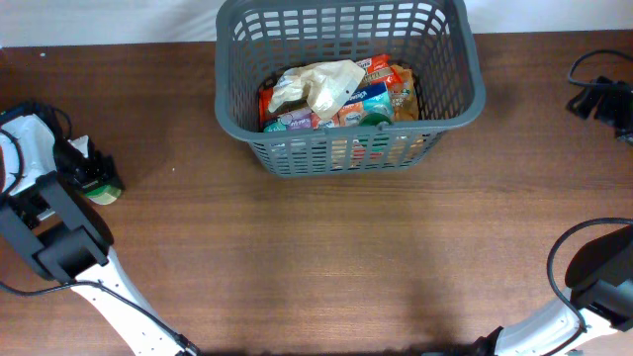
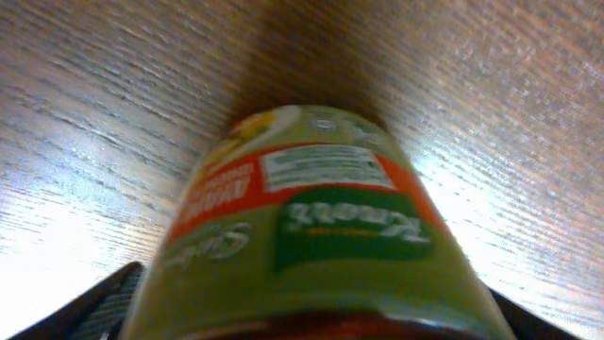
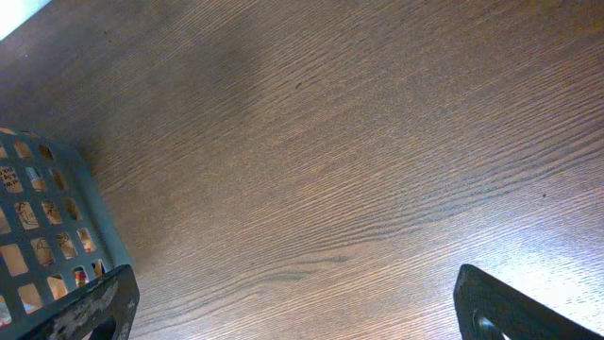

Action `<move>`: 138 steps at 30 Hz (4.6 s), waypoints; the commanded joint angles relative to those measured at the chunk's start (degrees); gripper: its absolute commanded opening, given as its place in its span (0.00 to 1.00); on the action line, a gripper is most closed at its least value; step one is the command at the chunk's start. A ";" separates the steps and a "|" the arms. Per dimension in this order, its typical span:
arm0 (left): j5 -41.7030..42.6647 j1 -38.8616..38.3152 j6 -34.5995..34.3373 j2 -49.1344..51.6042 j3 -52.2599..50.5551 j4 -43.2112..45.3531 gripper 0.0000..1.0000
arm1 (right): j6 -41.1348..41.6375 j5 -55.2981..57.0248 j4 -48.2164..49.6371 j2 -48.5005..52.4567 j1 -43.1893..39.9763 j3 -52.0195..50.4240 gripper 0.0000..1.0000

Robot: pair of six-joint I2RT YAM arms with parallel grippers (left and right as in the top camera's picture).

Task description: Pack container

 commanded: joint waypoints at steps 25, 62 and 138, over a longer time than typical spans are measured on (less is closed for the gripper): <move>10.73 -9.92 0.13 -4.81 44.87 -18.73 0.02 | 0.46 -0.48 0.00 -0.87 0.15 -0.24 0.99; 2.67 -58.03 35.50 -3.39 36.98 -13.49 0.21 | 0.46 -0.48 -0.02 -0.87 0.15 -0.24 0.99; -6.75 -22.32 -4.68 -15.98 56.98 -19.61 0.99 | 0.42 -0.15 0.04 -50.62 28.98 -0.24 0.99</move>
